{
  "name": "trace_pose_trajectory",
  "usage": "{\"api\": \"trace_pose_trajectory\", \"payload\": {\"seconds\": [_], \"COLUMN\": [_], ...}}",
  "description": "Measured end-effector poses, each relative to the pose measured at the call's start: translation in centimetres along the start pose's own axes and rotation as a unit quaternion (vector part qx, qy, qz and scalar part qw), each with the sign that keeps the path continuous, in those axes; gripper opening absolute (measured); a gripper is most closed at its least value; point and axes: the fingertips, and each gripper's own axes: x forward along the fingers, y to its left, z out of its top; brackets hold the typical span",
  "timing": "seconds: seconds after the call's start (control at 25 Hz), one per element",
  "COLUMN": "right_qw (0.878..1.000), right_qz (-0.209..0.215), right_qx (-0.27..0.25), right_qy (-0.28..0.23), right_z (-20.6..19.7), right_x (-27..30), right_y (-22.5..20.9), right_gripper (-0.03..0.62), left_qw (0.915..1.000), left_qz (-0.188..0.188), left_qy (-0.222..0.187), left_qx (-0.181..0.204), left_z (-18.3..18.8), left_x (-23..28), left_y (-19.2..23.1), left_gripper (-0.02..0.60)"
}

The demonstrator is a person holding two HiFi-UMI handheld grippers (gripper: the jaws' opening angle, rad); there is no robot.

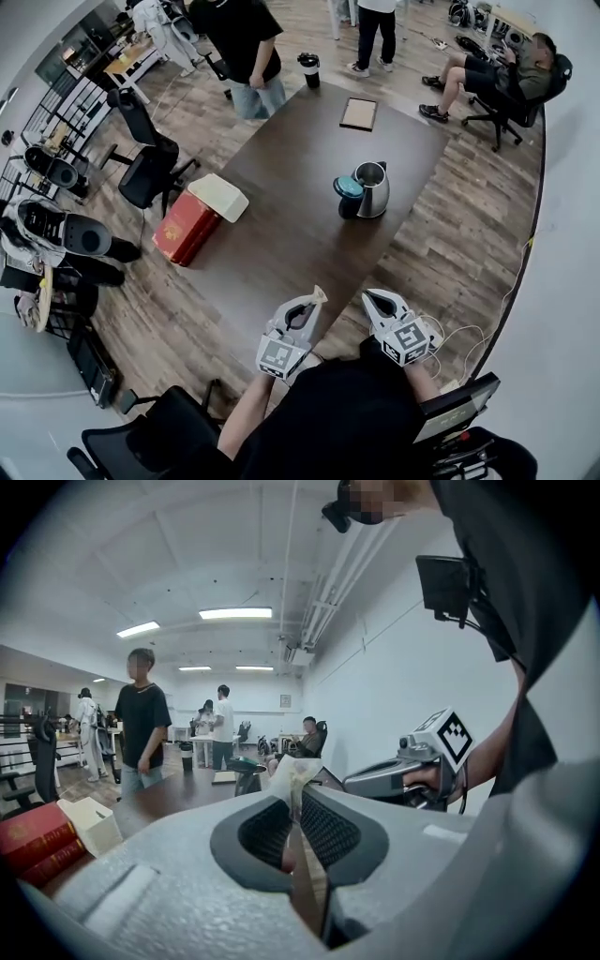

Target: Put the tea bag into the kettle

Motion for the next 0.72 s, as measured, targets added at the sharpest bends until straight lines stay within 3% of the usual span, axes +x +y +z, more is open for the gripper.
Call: {"api": "trace_pose_trajectory", "payload": {"seconds": [0.32,0.72], "right_qw": [1.0,0.999], "right_qz": [-0.025,-0.033], "right_qx": [0.013,0.008], "right_qy": [0.004,0.01], "right_z": [-0.9,-0.7], "right_x": [-2.8,-4.6], "right_y": [-3.5,-8.7], "right_gripper": [0.006,0.006], "left_qw": [0.9993,0.9984], "left_qz": [-0.038,-0.056], "left_qy": [0.007,-0.004], "left_qx": [0.0,-0.003], "left_z": [-0.4,1.1], "left_x": [4.9,10.6], "left_y": [-2.8,-4.9], "left_gripper": [0.034,0.034]}}
